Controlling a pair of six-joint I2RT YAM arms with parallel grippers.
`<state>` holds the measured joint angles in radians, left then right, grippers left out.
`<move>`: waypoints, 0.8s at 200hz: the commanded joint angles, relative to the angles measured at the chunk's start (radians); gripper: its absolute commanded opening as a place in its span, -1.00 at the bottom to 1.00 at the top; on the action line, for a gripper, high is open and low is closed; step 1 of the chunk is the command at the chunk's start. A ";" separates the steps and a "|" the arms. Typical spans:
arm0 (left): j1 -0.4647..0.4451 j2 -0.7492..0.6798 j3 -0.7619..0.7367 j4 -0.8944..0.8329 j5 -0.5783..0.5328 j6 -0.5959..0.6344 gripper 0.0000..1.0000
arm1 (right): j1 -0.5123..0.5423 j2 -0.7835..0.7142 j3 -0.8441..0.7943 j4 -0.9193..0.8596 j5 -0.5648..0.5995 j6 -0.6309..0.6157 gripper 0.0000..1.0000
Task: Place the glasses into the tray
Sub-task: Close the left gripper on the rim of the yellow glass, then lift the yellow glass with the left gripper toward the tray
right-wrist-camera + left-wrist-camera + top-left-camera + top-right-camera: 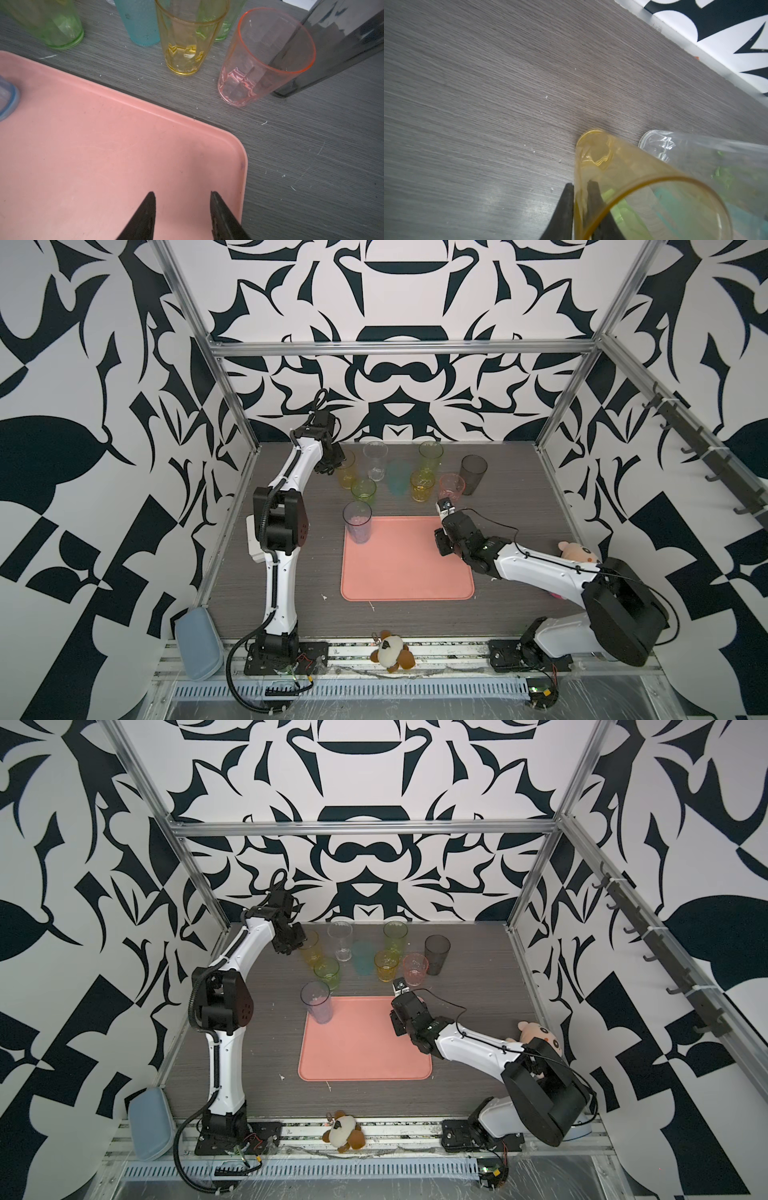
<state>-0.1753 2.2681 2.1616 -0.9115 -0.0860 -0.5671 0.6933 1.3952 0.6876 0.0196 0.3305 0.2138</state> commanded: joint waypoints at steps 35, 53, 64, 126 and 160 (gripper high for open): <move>0.009 -0.030 0.011 -0.071 -0.015 0.021 -0.83 | -0.001 -0.006 0.035 0.022 0.011 -0.004 -0.07; 0.010 -0.070 -0.022 -0.073 -0.033 0.029 -0.87 | -0.001 -0.004 0.036 0.022 0.008 -0.004 -0.07; 0.010 -0.098 -0.046 -0.077 -0.038 0.036 -0.89 | -0.001 -0.003 0.037 0.022 0.008 -0.004 -0.07; 0.035 -0.305 -0.248 -0.081 -0.035 0.044 -0.96 | -0.002 -0.005 0.037 0.018 0.012 -0.004 -0.07; 0.073 -0.430 -0.393 -0.072 -0.031 0.032 -0.98 | -0.002 -0.007 0.035 0.022 0.012 -0.005 -0.07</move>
<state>-0.1333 1.9297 1.8442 -0.9649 -0.1120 -0.5266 0.6933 1.3952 0.6876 0.0196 0.3302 0.2138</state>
